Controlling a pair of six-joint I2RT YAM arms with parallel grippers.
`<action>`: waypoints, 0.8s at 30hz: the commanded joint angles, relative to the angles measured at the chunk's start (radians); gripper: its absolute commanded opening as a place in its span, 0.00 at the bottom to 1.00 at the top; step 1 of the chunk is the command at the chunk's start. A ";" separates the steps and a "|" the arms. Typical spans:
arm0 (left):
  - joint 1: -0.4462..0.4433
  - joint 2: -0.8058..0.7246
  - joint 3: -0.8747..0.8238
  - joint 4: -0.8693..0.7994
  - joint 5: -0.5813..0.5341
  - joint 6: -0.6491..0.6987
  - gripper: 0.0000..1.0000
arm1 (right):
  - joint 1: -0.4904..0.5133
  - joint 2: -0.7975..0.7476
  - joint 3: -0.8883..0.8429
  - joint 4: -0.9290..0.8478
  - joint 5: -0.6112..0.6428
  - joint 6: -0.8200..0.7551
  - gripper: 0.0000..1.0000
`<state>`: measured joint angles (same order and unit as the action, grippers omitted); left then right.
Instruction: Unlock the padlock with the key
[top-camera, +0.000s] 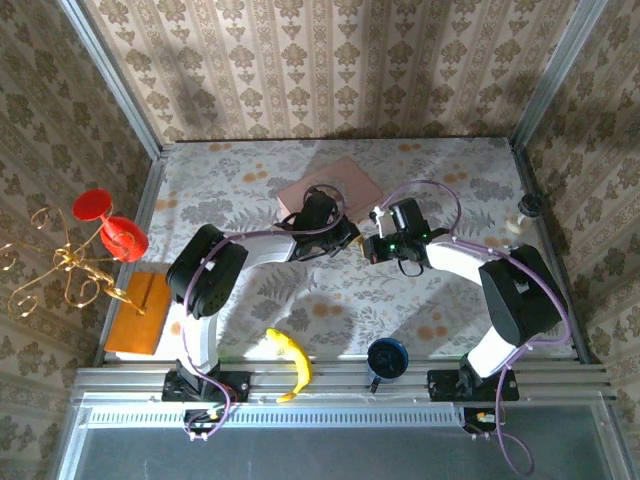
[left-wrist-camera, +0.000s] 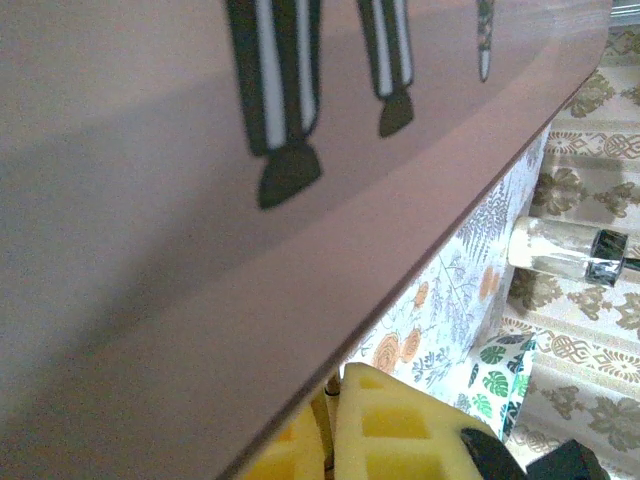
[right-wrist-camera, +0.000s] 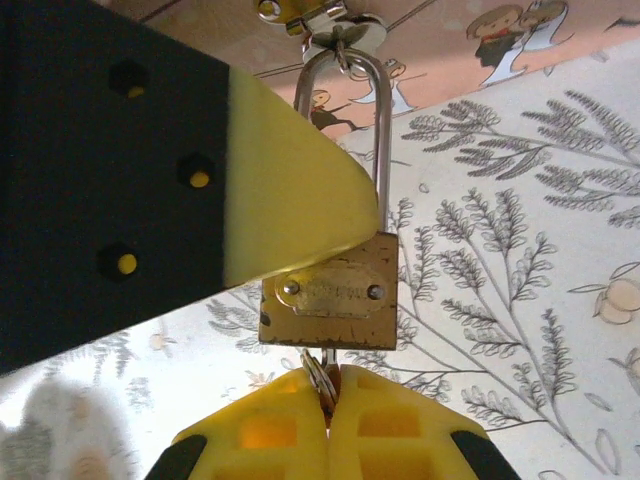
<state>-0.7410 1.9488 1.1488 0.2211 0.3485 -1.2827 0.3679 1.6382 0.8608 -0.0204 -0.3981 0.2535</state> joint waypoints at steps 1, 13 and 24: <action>-0.023 -0.016 -0.033 -0.050 0.113 -0.059 0.00 | -0.059 0.034 -0.006 0.108 -0.167 0.094 0.00; -0.017 -0.024 -0.044 -0.025 0.118 -0.067 0.00 | -0.189 0.198 -0.031 0.436 -0.511 0.375 0.00; -0.014 -0.028 -0.061 0.002 0.115 -0.075 0.00 | -0.275 0.365 -0.096 0.934 -0.637 0.778 0.00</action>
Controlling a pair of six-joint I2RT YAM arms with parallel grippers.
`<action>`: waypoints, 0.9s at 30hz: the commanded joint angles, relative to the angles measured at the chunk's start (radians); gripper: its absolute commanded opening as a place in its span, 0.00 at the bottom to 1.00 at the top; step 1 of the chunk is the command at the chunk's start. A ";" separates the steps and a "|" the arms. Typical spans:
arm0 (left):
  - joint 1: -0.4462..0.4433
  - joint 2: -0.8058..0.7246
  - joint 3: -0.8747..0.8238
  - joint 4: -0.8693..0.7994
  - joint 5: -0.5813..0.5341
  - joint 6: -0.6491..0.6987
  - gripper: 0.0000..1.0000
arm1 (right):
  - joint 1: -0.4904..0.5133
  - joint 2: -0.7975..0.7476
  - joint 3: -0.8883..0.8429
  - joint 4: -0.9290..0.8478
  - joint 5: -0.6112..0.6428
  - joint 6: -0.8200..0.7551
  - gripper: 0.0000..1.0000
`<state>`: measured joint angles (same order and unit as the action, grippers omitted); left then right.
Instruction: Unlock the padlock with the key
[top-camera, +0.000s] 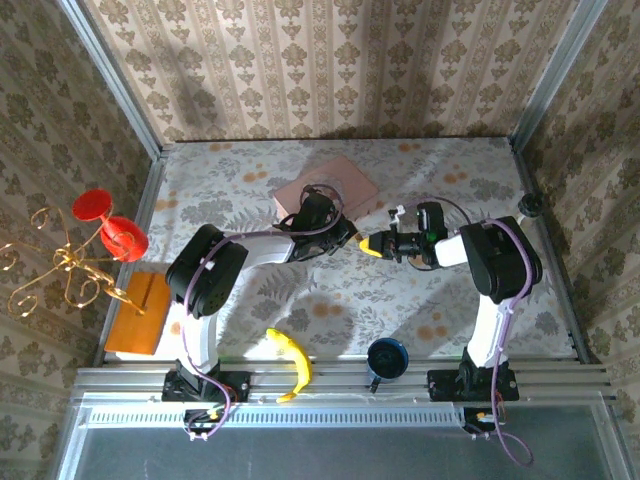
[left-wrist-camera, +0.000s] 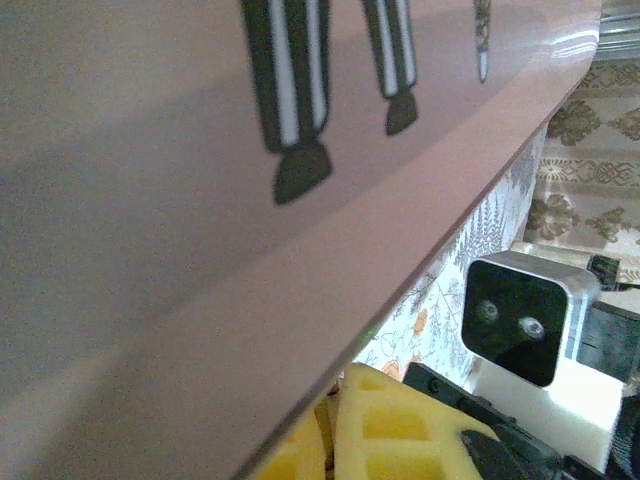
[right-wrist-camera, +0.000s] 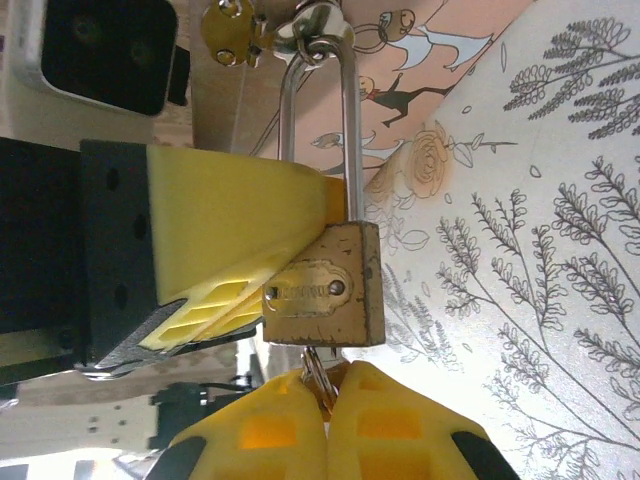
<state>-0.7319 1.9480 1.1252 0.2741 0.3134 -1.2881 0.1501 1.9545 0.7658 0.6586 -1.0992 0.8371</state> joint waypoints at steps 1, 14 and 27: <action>-0.023 -0.027 -0.038 -0.049 0.149 -0.070 0.00 | -0.062 0.061 -0.005 0.285 0.062 0.215 0.00; -0.021 -0.030 -0.055 -0.036 0.142 -0.080 0.00 | -0.095 0.135 -0.045 0.418 0.106 0.340 0.00; -0.022 -0.034 -0.084 0.007 0.151 -0.093 0.04 | -0.098 0.165 -0.064 0.510 0.169 0.491 0.00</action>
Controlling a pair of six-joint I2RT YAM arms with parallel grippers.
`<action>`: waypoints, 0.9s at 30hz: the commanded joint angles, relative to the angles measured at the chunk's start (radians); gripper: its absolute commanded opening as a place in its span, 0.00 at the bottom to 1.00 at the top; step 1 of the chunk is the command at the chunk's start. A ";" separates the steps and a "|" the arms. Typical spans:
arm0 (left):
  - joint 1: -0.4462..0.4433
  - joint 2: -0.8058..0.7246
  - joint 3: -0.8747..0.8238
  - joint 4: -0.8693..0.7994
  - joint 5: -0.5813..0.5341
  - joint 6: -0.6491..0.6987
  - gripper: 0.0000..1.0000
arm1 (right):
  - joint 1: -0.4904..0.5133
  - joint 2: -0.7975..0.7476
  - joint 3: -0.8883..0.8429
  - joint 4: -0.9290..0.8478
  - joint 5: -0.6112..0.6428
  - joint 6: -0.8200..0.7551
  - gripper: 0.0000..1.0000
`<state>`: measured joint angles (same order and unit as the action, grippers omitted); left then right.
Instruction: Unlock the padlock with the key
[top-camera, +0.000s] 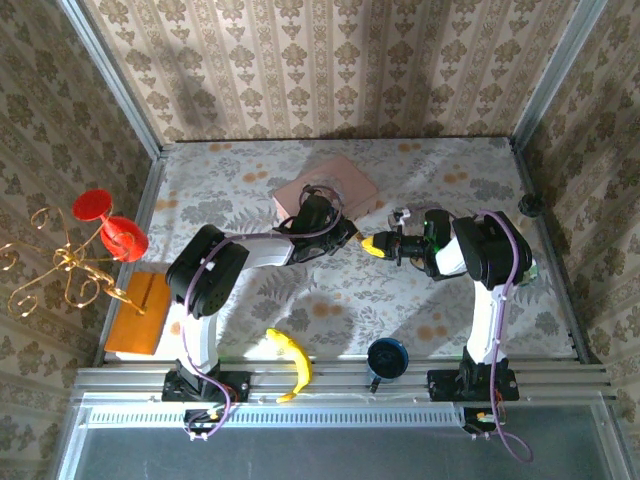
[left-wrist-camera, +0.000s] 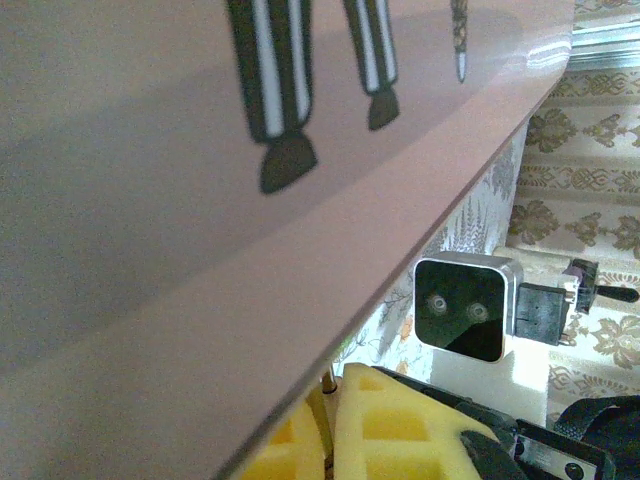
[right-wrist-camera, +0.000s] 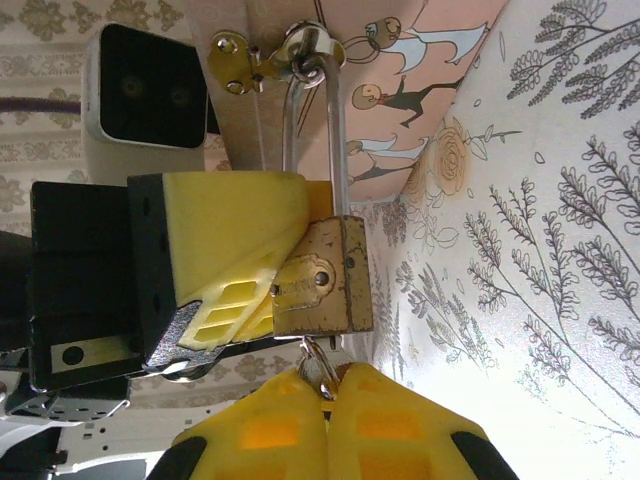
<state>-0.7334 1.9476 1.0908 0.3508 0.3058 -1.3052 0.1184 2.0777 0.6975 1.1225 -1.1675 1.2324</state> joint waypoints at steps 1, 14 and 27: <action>-0.020 -0.032 -0.050 -0.062 0.164 -0.078 0.06 | -0.066 0.048 0.001 0.058 0.240 0.111 0.00; -0.033 -0.015 -0.047 -0.046 0.183 -0.079 0.22 | -0.051 0.075 -0.002 0.061 0.282 0.163 0.00; -0.032 -0.092 -0.038 -0.116 0.148 0.009 0.96 | -0.016 0.054 0.028 -0.031 0.307 0.101 0.04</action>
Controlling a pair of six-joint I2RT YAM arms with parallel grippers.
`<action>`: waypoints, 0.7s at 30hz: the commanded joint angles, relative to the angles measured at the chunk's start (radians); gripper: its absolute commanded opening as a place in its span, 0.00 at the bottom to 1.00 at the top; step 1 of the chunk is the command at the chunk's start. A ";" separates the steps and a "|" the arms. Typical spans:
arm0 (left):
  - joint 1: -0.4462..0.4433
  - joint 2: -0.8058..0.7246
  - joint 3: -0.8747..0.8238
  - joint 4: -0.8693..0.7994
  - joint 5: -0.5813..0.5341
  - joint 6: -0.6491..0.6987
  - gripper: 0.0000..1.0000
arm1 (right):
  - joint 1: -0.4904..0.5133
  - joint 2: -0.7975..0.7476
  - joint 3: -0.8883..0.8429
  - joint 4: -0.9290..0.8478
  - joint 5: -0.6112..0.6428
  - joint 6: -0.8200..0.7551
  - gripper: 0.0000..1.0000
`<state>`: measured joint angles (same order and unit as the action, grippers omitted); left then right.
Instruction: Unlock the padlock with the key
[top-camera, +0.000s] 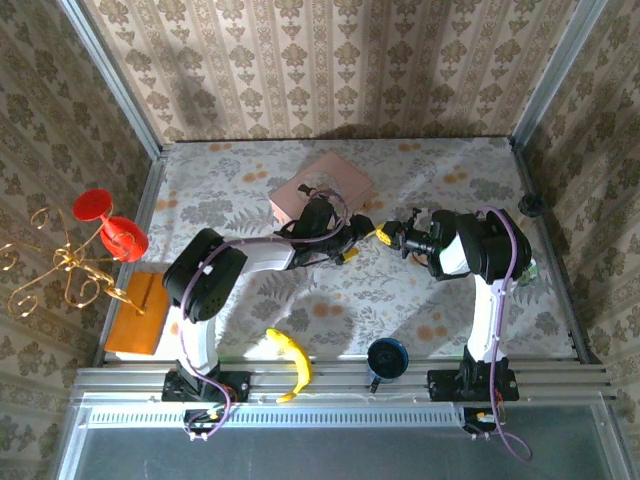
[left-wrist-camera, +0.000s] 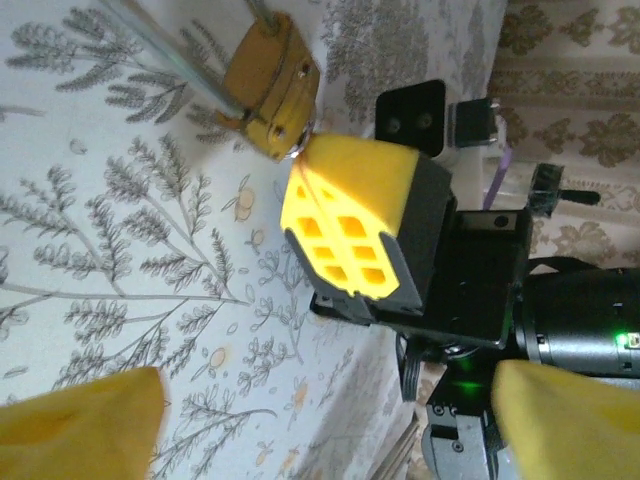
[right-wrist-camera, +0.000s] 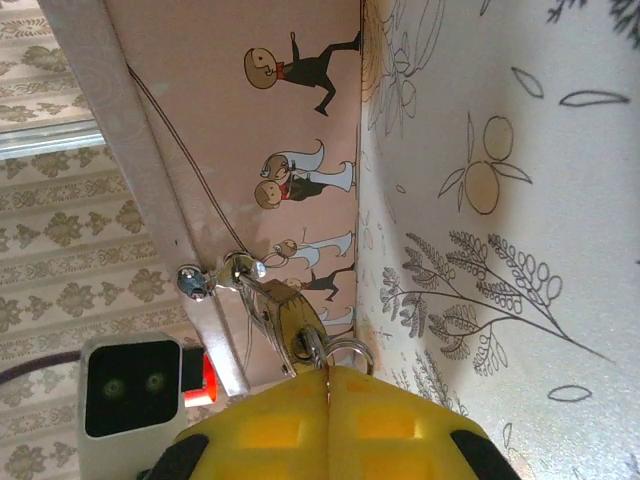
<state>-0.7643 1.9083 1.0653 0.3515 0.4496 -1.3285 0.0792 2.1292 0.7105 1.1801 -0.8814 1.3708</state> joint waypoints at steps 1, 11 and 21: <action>0.000 -0.069 -0.011 -0.139 -0.008 0.050 1.00 | 0.024 -0.008 0.015 -0.113 0.022 -0.051 0.10; 0.024 -0.235 0.015 -0.351 -0.159 0.216 1.00 | 0.024 -0.160 0.001 -0.392 0.068 -0.217 0.37; 0.064 -0.323 0.010 -0.456 -0.273 0.325 1.00 | 0.049 -0.390 0.066 -0.937 0.236 -0.630 0.39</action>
<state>-0.7109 1.6234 1.0634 -0.0357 0.2367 -1.0733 0.1036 1.8168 0.7258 0.5102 -0.7422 0.9607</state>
